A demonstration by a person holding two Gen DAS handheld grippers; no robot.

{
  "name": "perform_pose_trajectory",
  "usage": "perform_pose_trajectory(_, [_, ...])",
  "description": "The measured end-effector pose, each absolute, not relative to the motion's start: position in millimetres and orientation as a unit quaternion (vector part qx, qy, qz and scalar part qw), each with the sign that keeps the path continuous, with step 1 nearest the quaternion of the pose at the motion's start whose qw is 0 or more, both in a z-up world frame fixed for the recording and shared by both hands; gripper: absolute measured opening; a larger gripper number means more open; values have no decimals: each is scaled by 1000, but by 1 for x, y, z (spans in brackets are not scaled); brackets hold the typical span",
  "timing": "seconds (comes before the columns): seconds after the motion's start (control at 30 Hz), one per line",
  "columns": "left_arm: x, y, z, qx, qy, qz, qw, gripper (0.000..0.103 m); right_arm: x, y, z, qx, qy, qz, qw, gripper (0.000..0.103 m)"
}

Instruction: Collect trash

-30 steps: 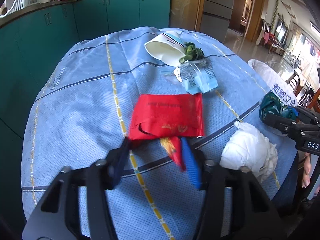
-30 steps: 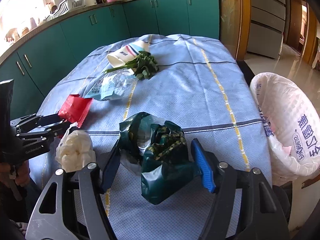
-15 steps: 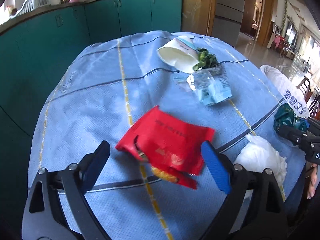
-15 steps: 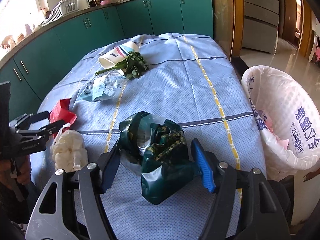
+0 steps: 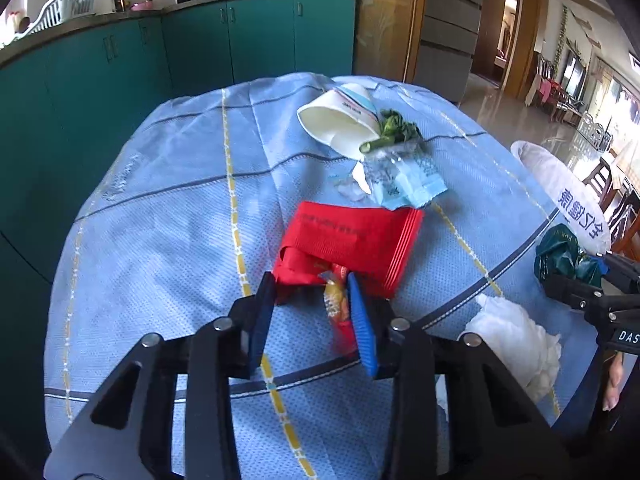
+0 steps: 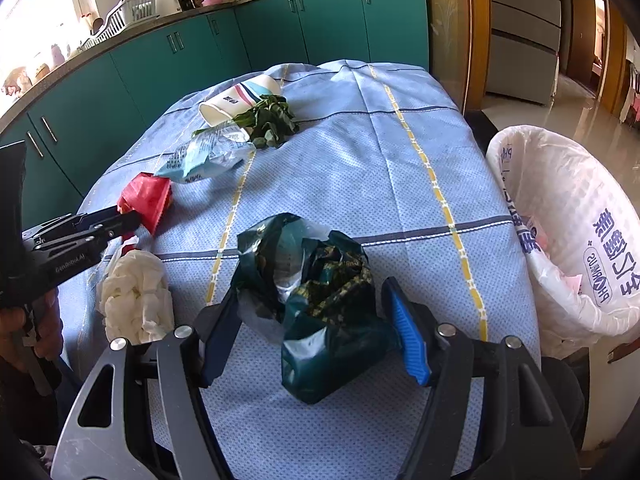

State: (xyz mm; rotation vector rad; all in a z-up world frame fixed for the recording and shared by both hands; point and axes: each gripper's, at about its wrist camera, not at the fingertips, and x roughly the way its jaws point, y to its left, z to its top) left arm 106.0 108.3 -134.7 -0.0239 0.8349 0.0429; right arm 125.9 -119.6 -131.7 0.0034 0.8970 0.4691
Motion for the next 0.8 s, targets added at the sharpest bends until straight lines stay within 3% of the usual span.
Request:
perform_pose_trajectory(0.43, [73, 101, -79, -2, 344, 21, 939, 38, 132, -187, -100, 58, 379, 175, 907, 68])
perform_pose_trajectory(0.8, [123, -5, -50, 37, 322, -95, 941, 40, 166, -302, -79, 119, 356, 73, 924, 68])
